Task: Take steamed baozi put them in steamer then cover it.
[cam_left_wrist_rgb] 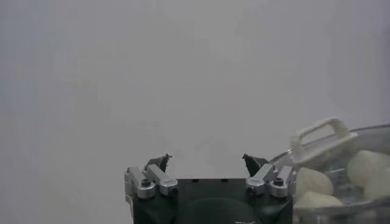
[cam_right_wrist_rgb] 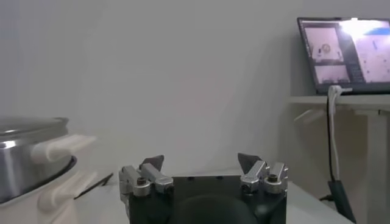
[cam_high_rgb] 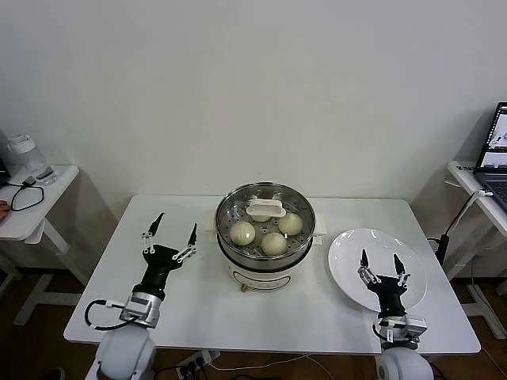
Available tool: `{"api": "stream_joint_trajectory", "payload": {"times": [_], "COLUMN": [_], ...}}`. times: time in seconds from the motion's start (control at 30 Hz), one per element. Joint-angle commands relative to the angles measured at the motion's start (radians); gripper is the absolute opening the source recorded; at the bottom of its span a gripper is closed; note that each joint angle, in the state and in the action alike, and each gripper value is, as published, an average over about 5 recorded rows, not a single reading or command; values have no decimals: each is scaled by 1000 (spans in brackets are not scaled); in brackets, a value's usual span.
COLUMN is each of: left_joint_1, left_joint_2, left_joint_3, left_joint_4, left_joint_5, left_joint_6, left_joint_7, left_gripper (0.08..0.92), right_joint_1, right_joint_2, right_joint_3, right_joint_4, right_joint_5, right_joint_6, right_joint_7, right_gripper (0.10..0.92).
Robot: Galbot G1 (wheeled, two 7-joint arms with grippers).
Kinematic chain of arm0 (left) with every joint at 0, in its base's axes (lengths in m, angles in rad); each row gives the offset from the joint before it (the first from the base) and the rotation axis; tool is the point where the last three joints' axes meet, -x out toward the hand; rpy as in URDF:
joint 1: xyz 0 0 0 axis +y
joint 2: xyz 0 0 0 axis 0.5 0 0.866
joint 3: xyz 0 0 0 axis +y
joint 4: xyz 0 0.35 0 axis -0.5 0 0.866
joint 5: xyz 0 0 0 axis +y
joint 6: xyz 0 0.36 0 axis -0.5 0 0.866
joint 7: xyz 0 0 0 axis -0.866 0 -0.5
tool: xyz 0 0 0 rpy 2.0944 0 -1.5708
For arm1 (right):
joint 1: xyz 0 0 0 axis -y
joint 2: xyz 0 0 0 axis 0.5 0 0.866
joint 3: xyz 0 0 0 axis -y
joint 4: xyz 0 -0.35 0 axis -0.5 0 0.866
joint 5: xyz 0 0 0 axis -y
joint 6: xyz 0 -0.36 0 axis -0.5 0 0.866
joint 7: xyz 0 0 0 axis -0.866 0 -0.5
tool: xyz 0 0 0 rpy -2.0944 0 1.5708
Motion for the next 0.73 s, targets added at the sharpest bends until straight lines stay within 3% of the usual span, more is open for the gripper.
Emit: {"api": "stream_joint_trajectory", "payload": {"times": [0.03,0.73], "left_joint_1": [69,69], "left_joint_2": [6,16], "left_joint_3": [-86,-88], "left_joint_4": [35,68], "left_joint_5": [-143,-127], "left_joint_6": [-101,-98], "left_joint_7": [37,43], "left_gripper": [823,823], "right_joint_1": [5,18], "right_joint_2": [1,6], "right_joint_3": [-11,-31], "right_joint_4": [-9,-23], "right_joint_5": [19,31], "right_joint_6": [-9,-19], "right_joint_7": [-26,-21], "right_gripper": [823,823]}}
